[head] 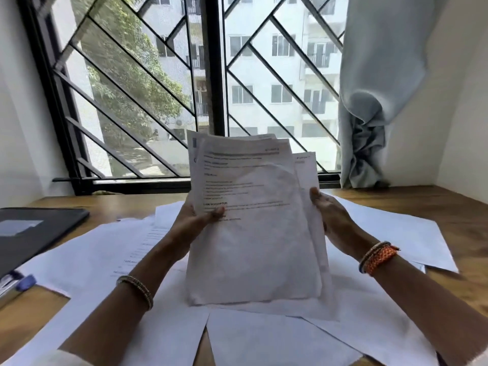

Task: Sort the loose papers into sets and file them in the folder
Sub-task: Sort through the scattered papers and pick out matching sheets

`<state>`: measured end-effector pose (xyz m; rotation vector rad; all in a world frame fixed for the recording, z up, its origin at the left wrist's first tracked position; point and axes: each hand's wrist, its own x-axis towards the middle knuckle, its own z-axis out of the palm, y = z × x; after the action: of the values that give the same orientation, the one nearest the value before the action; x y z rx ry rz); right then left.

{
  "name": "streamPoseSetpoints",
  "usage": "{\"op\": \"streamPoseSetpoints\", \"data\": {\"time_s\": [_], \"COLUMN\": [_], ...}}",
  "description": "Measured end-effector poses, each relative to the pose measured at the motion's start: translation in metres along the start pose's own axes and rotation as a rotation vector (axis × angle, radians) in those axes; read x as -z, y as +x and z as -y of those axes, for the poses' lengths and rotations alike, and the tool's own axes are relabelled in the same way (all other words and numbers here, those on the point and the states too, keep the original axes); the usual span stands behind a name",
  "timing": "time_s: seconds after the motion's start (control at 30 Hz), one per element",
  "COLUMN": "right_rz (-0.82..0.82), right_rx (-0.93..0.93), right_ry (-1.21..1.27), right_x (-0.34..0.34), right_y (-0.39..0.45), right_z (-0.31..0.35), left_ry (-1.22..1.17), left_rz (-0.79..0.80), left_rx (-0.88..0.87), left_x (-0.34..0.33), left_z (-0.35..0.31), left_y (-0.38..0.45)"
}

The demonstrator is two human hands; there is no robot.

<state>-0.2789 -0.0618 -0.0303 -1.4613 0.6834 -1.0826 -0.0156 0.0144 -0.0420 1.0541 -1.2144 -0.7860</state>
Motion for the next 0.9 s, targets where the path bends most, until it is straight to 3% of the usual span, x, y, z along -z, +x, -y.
{"op": "streamPoseSetpoints", "data": {"time_s": [0.1, 0.2, 0.33, 0.4, 0.5, 0.57, 0.63, 0.7, 0.77, 0.83, 0.9], "right_rz": [-0.026, -0.049, 0.149, 0.148, -0.009, 0.141, 0.227, 0.054, -0.138, -0.150, -0.066], "right_rx": [0.015, 0.004, -0.087, -0.011, 0.061, 0.003, -0.006, 0.054, 0.060, -0.077, -0.313], "right_ry": [0.013, 0.009, -0.015, -0.053, 0.061, 0.028, -0.161, -0.459, -0.963, -1.298, -1.417], "right_x": [-0.007, -0.009, -0.009, -0.014, -0.020, -0.027, -0.031, -0.014, 0.018, 0.051, 0.073], "right_y": [0.000, 0.003, -0.004, -0.007, -0.005, -0.004, -0.005, 0.004, 0.015, 0.018, 0.018], "right_z": [-0.007, -0.005, -0.007, -0.007, -0.004, -0.004, -0.004, -0.001, -0.001, -0.008, -0.022], "left_ry": [-0.040, -0.101, -0.161, -0.276, -0.365, -0.271, -0.152, -0.097, -0.069, -0.011, 0.079], "left_rz": [0.103, 0.030, -0.047, 0.026, 0.162, 0.186, 0.142, 0.024, -0.115, -0.193, -0.215], "left_rx": [0.097, 0.188, 0.198, 0.235, 0.270, 0.315, 0.352, 0.400, 0.437, 0.448, 0.457], "left_x": [-0.012, -0.010, -0.002, 0.000, 0.003, 0.002, 0.004, 0.008, 0.016, 0.028, 0.036], "left_z": [-0.001, -0.001, -0.006, -0.015, -0.023, -0.016, -0.001, 0.008, 0.012, 0.017, 0.026], "left_y": [-0.004, -0.003, -0.002, -0.004, -0.004, -0.005, -0.002, 0.002, 0.005, 0.010, 0.012]}}
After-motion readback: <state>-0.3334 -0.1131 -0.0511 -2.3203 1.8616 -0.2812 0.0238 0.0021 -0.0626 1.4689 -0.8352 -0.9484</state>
